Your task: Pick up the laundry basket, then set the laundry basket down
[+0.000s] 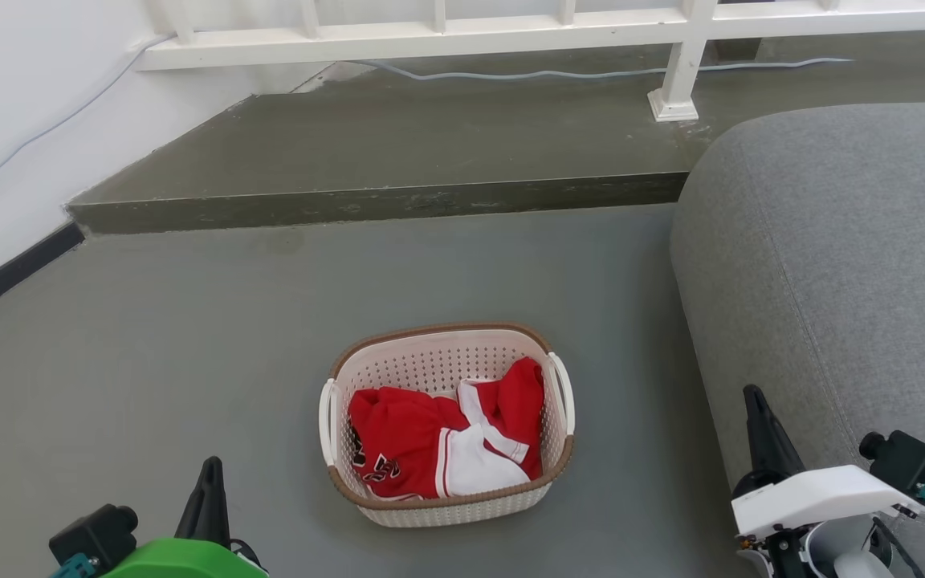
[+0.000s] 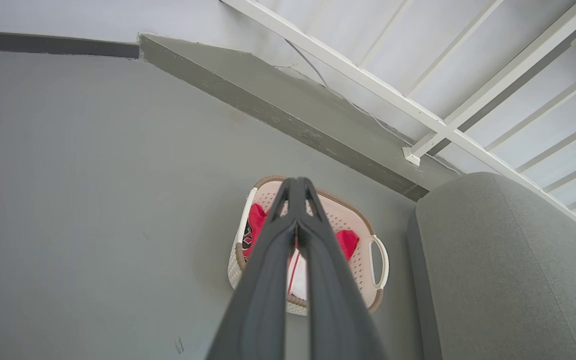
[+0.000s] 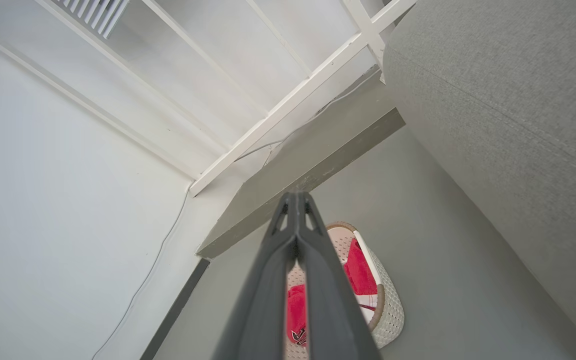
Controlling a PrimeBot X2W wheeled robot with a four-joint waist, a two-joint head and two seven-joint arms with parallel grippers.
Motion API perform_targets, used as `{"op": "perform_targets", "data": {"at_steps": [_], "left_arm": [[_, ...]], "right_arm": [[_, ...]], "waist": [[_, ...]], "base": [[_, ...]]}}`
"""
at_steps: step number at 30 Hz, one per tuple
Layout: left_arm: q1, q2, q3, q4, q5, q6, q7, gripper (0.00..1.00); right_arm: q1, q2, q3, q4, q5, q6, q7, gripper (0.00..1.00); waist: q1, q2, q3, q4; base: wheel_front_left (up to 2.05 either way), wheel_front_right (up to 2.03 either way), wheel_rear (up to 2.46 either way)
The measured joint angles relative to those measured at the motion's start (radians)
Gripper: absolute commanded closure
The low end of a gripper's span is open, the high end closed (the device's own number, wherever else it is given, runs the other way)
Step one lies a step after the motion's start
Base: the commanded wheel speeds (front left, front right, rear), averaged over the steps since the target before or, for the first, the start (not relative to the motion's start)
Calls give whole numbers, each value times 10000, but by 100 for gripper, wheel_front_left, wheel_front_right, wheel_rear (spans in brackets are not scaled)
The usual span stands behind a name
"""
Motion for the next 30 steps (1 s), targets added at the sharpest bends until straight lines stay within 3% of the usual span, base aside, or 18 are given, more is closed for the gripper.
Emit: {"op": "perform_targets", "data": {"at_steps": [30], "left_arm": [[-497,29,662,272,-3419,-525,871,100]], "right_arm": [[-451,-184,-775,403,3356,560,786,100]], "waist": [[0,0,-58,-46]], "base": [[0,0,0]]}}
